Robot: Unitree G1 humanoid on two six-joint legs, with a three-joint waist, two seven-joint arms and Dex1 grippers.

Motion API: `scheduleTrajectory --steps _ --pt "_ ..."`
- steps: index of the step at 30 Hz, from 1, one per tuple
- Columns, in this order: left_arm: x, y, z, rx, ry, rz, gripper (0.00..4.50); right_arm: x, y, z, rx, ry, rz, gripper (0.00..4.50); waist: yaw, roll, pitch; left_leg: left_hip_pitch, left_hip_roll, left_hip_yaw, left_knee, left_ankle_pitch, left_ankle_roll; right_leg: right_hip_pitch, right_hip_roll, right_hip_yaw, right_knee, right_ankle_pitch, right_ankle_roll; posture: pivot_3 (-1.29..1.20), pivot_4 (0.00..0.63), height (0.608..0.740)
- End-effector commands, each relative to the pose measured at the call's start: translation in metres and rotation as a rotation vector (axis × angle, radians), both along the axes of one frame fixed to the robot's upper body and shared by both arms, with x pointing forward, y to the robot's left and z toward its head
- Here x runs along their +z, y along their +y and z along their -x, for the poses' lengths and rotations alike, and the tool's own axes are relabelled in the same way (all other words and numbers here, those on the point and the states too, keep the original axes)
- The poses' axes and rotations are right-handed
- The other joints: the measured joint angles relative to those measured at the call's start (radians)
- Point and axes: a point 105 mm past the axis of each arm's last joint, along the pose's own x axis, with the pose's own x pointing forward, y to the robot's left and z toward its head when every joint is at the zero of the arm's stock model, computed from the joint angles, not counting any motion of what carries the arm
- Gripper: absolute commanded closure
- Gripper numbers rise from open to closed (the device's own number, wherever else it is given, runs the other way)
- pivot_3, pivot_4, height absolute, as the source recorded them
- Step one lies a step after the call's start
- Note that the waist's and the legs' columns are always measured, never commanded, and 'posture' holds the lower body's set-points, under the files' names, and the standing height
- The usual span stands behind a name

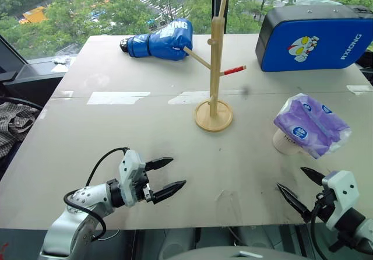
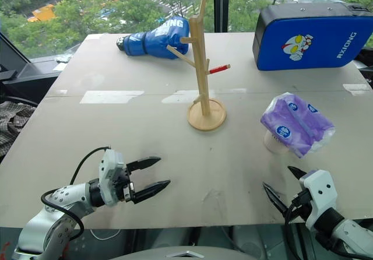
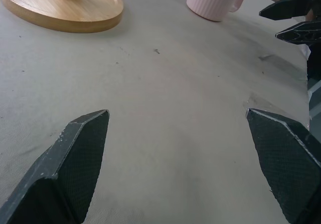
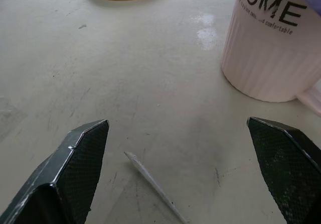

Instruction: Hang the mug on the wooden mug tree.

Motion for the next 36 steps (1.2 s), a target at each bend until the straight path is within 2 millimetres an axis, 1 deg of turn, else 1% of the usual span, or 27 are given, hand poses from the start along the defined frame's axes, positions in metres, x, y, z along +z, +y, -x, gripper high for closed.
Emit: scheduleTrajectory --steps 1,3,6,7,10,12,14,16,18,20,21,23,27,29,31,34,35,36 --pt "0.006 0.006 -0.004 -0.015 -0.056 0.009 0.0 0.005 0.001 -0.002 0.004 -0.055 0.011 0.04 0.0 0.0 0.0 0.0 0.0 0.0 0.0 0.0 0.0 0.0 0.0 0.0 0.0 0.0 0.0 0.0 0.15 0.74" --pt "0.01 0.004 -0.006 -0.064 -0.091 0.036 0.0 0.009 0.015 0.003 0.066 -0.105 0.034 0.04 0.003 0.001 0.0 0.0 0.0 0.0 0.0 0.0 0.0 0.0 0.0 -0.001 0.0 0.0 0.0 0.0 0.15 0.74" --pt "0.015 -0.003 -0.005 -0.139 -0.131 0.069 0.0 0.022 0.034 0.009 0.161 -0.173 0.037 0.04 0.004 0.001 0.0 0.0 0.0 -0.001 -0.001 0.0 0.0 0.0 0.0 -0.002 0.0 0.0 0.0 0.0 0.15 0.74" --pt "0.021 -0.006 -0.004 -0.172 -0.154 0.099 0.0 0.026 0.039 0.01 0.194 -0.192 0.048 0.04 0.004 0.001 0.0 0.0 0.0 -0.001 -0.001 0.0 0.0 0.0 0.0 -0.002 -0.001 0.0 0.0 0.0 0.15 0.74" --pt "0.039 -0.017 -0.003 -0.251 -0.196 0.152 0.0 0.048 0.05 0.004 0.23 -0.285 0.072 0.04 0.002 0.0 0.0 -0.001 0.0 -0.001 0.0 0.0 0.0 0.0 0.0 -0.002 -0.002 0.0 0.0 0.0 0.15 0.74" --pt "0.046 -0.023 0.001 -0.303 -0.197 0.157 0.0 0.057 0.051 0.0 0.26 -0.335 0.168 0.04 -0.002 0.0 -0.001 0.0 0.0 -0.001 0.0 0.0 -0.001 0.0 0.0 -0.002 -0.002 0.0 0.0 0.0 0.15 0.74" --pt "0.058 -0.031 0.006 -0.349 -0.215 0.162 0.0 0.074 0.047 -0.011 0.246 -0.453 0.361 0.04 -0.004 0.0 -0.001 0.0 0.0 -0.001 0.0 0.001 -0.001 0.0 0.0 -0.002 -0.002 0.0 0.0 0.0 0.15 0.74" --pt "0.066 -0.035 0.006 -0.374 -0.232 0.157 0.0 0.086 0.045 -0.018 0.226 -0.514 0.457 0.04 -0.004 0.0 0.0 -0.001 0.0 -0.001 0.0 0.002 -0.004 0.0 0.0 -0.002 -0.002 0.0 0.0 0.0 0.15 0.74" --pt "0.073 -0.038 0.003 -0.388 -0.24 0.165 0.0 0.091 0.039 -0.024 0.19 -0.537 0.529 0.04 0.0 0.0 -0.001 -0.001 0.0 -0.002 0.0 0.003 -0.004 0.0 0.0 -0.003 -0.002 0.0 0.0 0.0 0.15 0.74" --pt "0.078 -0.04 0.002 -0.404 -0.26 0.165 0.0 0.098 0.024 -0.033 0.099 -0.556 0.632 0.04 0.006 0.0 0.0 -0.001 0.0 -0.004 0.0 0.003 -0.005 0.0 0.001 -0.005 -0.002 0.0 0.0 0.0 0.15 0.74" --pt "0.081 -0.041 0.001 -0.407 -0.269 0.167 0.0 0.1 0.02 -0.035 0.075 -0.548 0.649 0.04 0.006 0.0 0.0 -0.002 0.0 -0.004 0.0 0.003 -0.005 0.0 0.001 -0.005 -0.002 0.0 0.0 0.0 0.15 0.74" --pt "0.084 -0.04 0.0 -0.405 -0.271 0.174 0.0 0.098 0.015 -0.038 0.054 -0.519 0.665 0.04 0.005 0.0 0.0 -0.002 -0.001 -0.003 0.0 0.003 -0.005 0.0 0.001 -0.004 -0.002 0.0 0.0 0.0 0.15 0.74" --pt "0.084 -0.027 0.002 -0.404 -0.265 0.168 0.0 0.094 0.003 -0.042 -0.001 -0.459 0.706 0.04 -0.001 0.0 0.0 -0.002 0.0 -0.003 0.0 0.003 -0.005 0.0 0.001 -0.004 -0.002 0.0 0.0 0.0 0.15 0.74" --pt "0.082 -0.023 0.002 -0.399 -0.267 0.163 0.0 0.089 -0.002 -0.043 -0.011 -0.418 0.727 0.04 -0.004 0.0 0.0 -0.002 0.0 -0.003 0.0 0.003 -0.005 0.0 0.001 -0.004 -0.002 0.0 0.0 0.0 0.15 0.74" --pt "0.081 -0.022 0.002 -0.389 -0.271 0.163 0.0 0.084 -0.008 -0.044 -0.022 -0.388 0.751 0.04 -0.003 0.0 0.0 -0.002 0.0 -0.003 0.0 0.003 -0.005 0.0 0.0 -0.004 -0.002 0.0 0.0 0.0 0.15 0.74" --pt "0.08 -0.022 0.002 -0.374 -0.276 0.165 0.0 0.084 -0.014 -0.047 -0.06 -0.376 0.743 0.04 -0.003 0.0 0.0 -0.002 0.0 -0.003 0.0 0.003 -0.005 0.001 0.0 -0.004 -0.003 0.0 0.0 0.0 0.15 0.74" --pt "0.079 -0.022 0.003 -0.371 -0.277 0.165 0.0 0.085 -0.015 -0.048 -0.059 -0.38 0.744 0.56 -0.003 0.0 0.0 -0.002 0.0 -0.003 0.0 0.003 -0.005 0.001 0.0 -0.004 -0.003 0.0 0.0 0.0 0.15 0.74" --pt "0.079 -0.022 0.004 -0.369 -0.278 0.164 0.0 0.086 -0.014 -0.049 -0.054 -0.385 0.743 0.92 -0.003 0.0 0.0 -0.002 0.0 -0.003 0.0 0.003 -0.005 0.001 0.0 -0.004 -0.003 0.0 0.0 0.0 0.15 0.74"
